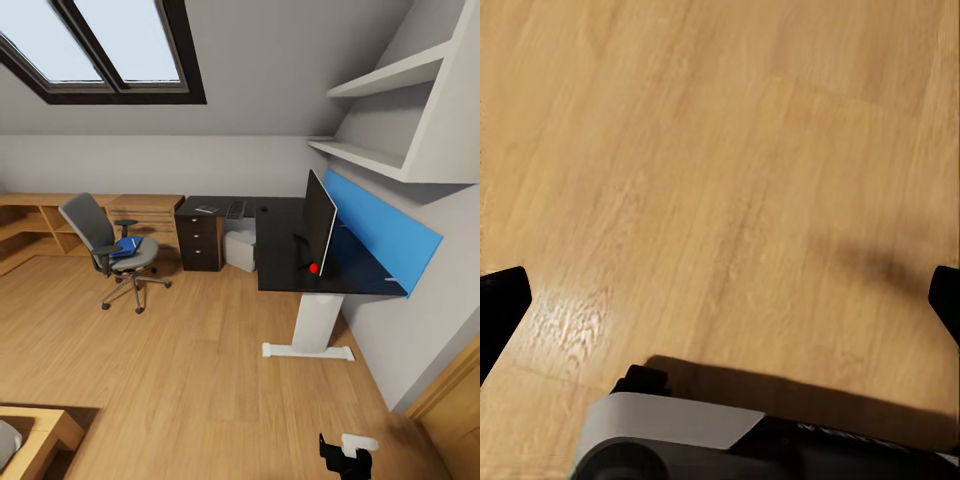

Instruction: In the bedroom, organize the workspace by keeping the computer under the desk, ensuring the monitor is on the desk, placing the keyboard on the desk next to the monitor, placing the mouse on the desk next to the keyboard, moving the folder from the swivel chair onto the desk next to the mouse, stacking the notebook on top of the folder with the pen on top of the notebook, and positioning the swivel chair next to the desk.

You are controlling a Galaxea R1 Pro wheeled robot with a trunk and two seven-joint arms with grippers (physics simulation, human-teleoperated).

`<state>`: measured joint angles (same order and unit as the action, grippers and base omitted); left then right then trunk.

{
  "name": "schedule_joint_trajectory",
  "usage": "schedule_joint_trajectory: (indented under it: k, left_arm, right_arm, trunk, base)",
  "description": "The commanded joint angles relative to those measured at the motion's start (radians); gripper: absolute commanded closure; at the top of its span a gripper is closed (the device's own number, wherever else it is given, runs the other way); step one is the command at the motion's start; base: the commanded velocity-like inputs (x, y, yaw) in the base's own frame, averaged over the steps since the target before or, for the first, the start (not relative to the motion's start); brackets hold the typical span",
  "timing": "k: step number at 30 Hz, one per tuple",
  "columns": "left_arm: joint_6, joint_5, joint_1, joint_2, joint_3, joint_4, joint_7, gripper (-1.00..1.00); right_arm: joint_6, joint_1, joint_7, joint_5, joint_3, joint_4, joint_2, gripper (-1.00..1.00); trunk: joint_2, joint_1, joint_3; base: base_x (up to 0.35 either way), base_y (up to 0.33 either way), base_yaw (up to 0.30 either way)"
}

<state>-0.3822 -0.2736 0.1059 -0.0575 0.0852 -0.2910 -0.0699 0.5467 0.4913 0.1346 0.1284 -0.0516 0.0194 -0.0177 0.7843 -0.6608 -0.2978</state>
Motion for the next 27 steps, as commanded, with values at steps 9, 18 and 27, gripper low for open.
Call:
schedule_joint_trajectory:
  k: [9,18,27]
  left_arm:
    - [0.198,-0.006,0.000,-0.026,0.009,-0.007,-0.007,-1.00]
    - [0.207,-0.003,0.000,-0.047,0.010,-0.063,-0.003,-1.00]
    - [0.220,0.003,0.001,-0.051,0.011,-0.123,-0.004,-1.00]
  right_arm:
    - [0.080,0.001,0.000,0.009,-0.005,0.000,-0.001,-1.00]
    - [0.086,0.001,0.002,0.010,-0.005,-0.002,0.001,-1.00]
    - [0.087,0.001,0.002,0.009,-0.005,-0.003,-0.002,-1.00]
  trunk:
    - [-0.062,0.034,0.027]
    - [-0.125,0.069,0.055]
    - [-0.188,0.103,0.083]
  base:
    - [0.000,0.000,-0.013]
    - [0.000,0.000,0.169]
    - [0.000,0.000,0.128]
